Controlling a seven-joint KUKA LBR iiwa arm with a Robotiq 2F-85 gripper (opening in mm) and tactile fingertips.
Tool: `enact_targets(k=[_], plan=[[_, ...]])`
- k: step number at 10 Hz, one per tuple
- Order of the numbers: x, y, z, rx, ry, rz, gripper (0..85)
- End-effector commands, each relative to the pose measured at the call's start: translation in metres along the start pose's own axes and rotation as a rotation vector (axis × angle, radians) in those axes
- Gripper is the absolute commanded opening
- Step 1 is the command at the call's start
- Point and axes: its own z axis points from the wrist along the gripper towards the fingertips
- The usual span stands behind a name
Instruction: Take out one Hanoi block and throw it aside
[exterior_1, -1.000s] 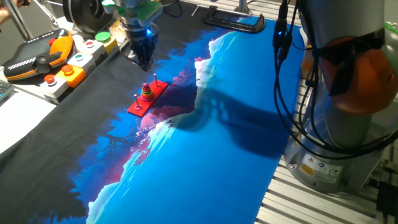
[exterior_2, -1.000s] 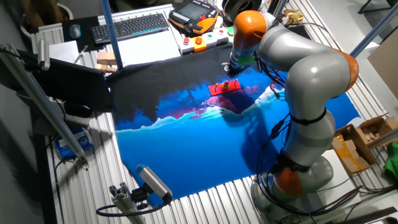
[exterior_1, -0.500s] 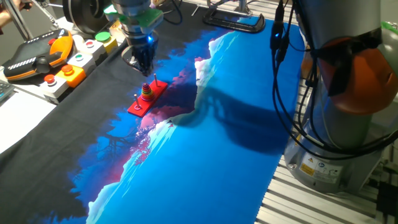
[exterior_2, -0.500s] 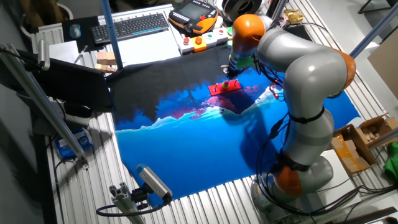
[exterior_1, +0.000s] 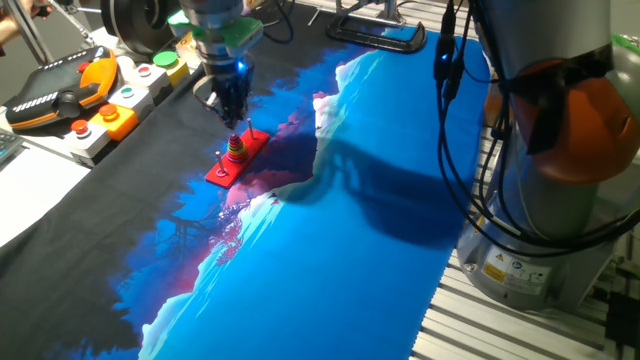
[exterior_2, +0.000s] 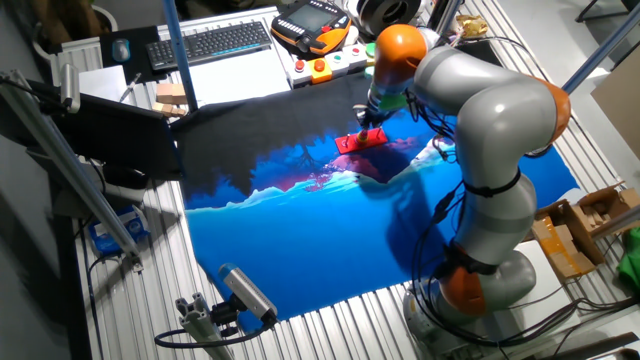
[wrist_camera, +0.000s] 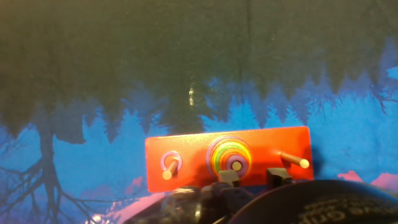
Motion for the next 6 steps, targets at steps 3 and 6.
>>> enact_targets(k=[3,6], plan=[[-0.001,0.002,0.008,-0.019,0.003,0.011,48.0],[-0.002,0.003,0.019,-0.028,0.005,0.010,45.0]])
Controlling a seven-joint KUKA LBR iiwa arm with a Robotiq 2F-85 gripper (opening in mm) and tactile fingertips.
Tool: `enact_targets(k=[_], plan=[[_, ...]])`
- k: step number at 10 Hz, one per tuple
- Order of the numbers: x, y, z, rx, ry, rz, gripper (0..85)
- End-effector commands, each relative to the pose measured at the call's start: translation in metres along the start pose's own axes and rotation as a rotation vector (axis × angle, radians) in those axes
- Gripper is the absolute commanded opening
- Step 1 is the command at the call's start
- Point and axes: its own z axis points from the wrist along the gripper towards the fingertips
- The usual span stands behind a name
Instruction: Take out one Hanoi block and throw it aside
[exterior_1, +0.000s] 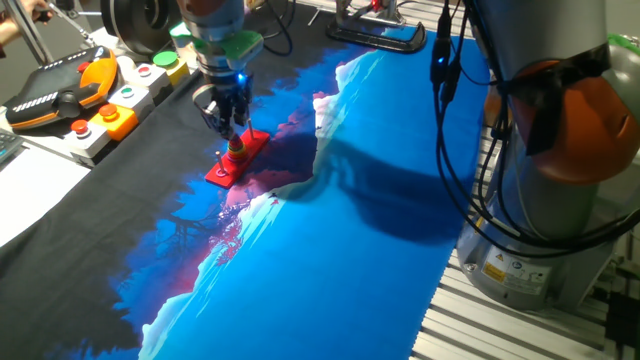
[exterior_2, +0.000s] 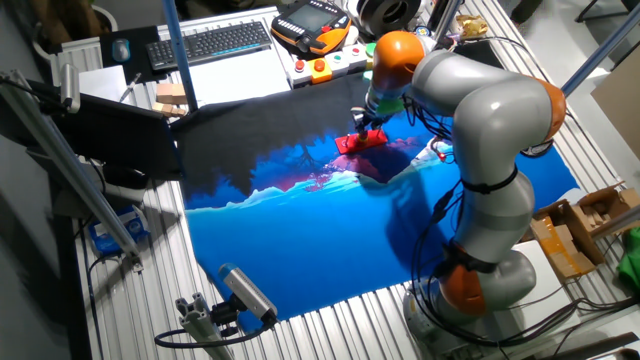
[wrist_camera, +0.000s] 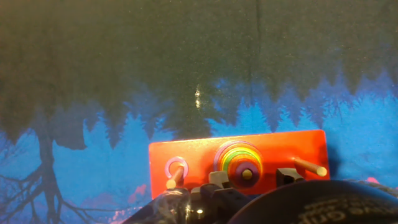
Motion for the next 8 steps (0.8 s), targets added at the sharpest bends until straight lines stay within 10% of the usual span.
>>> enact_targets(k=[1,8], plan=[[0.000,0.000,0.001,0.000,0.000,0.000,45.0],[0.000,0.000,0.016,-0.011,-0.001,-0.001,45.0]])
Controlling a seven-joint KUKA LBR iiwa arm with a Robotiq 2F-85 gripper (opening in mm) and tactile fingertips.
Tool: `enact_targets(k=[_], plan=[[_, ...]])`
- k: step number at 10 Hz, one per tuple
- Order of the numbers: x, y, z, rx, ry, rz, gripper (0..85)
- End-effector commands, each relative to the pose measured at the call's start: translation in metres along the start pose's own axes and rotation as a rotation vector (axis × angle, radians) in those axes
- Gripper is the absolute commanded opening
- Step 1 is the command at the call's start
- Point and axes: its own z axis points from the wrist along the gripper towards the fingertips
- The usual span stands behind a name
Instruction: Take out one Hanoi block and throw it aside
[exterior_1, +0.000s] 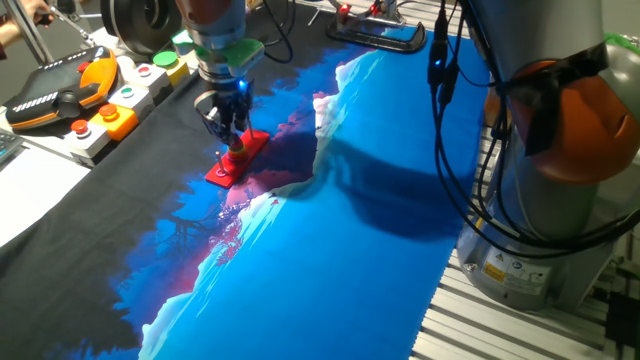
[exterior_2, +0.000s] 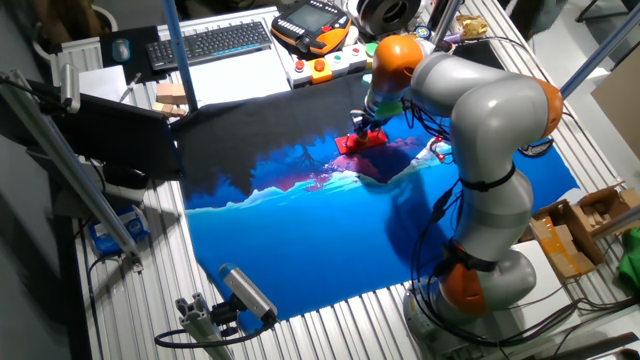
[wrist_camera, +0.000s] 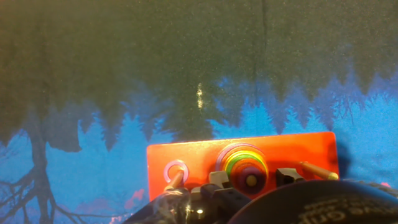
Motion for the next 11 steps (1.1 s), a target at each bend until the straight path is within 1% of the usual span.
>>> enact_targets(k=[1,3,8,9,11], plan=[[0.0002,-0.0002,0.0010,0.000,0.000,0.000,44.7],[0.0005,-0.0004,0.0018,0.000,-0.002,-0.002,43.7],[0.0005,-0.0005,0.0008,0.004,-0.007,-0.009,33.0],[0.0004,-0.0006,0.0008,0.006,-0.008,-0.012,29.3],[0.0005,-0.0006,0.0007,0.007,-0.008,-0.020,16.7]])
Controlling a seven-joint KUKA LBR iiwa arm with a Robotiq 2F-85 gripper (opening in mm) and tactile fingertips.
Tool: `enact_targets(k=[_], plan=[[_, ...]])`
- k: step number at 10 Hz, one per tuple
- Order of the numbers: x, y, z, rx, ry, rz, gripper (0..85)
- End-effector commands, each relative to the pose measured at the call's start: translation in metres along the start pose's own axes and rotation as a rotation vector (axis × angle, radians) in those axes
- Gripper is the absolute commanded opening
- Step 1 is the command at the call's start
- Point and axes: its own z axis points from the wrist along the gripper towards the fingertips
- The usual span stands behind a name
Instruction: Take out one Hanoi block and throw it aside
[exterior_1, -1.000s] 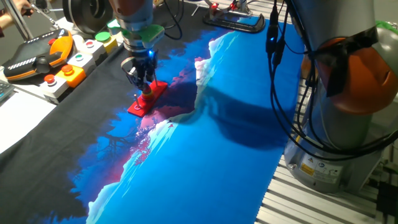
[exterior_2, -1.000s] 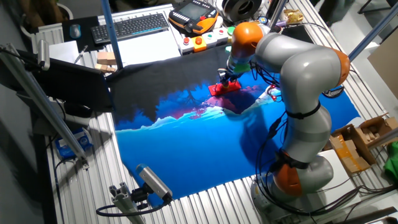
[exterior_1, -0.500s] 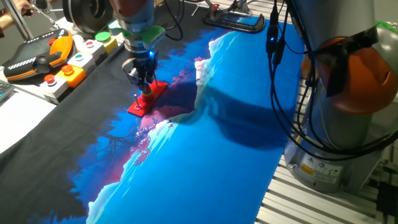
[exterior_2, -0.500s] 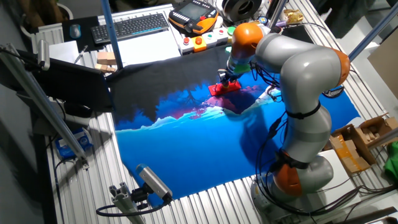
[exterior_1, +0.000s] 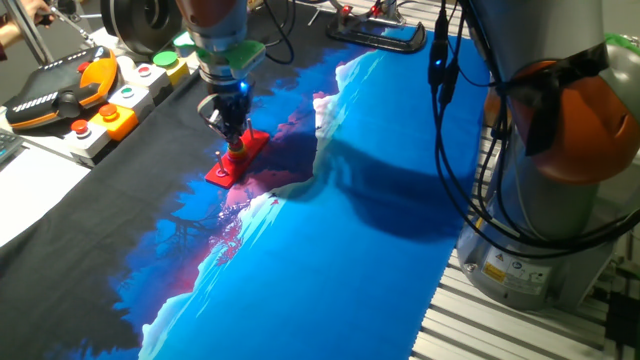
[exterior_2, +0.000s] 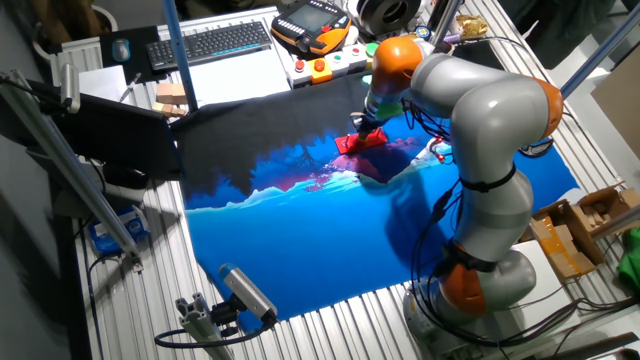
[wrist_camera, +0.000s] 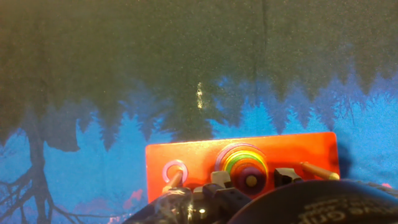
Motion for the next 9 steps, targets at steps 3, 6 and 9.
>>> enact_targets(k=[3,6,9], plan=[[0.000,0.000,-0.001,0.003,0.001,-0.009,0.7],[0.000,0.000,-0.006,0.008,-0.001,-0.007,0.7],[-0.001,-0.002,-0.016,0.011,0.002,-0.002,0.7]])
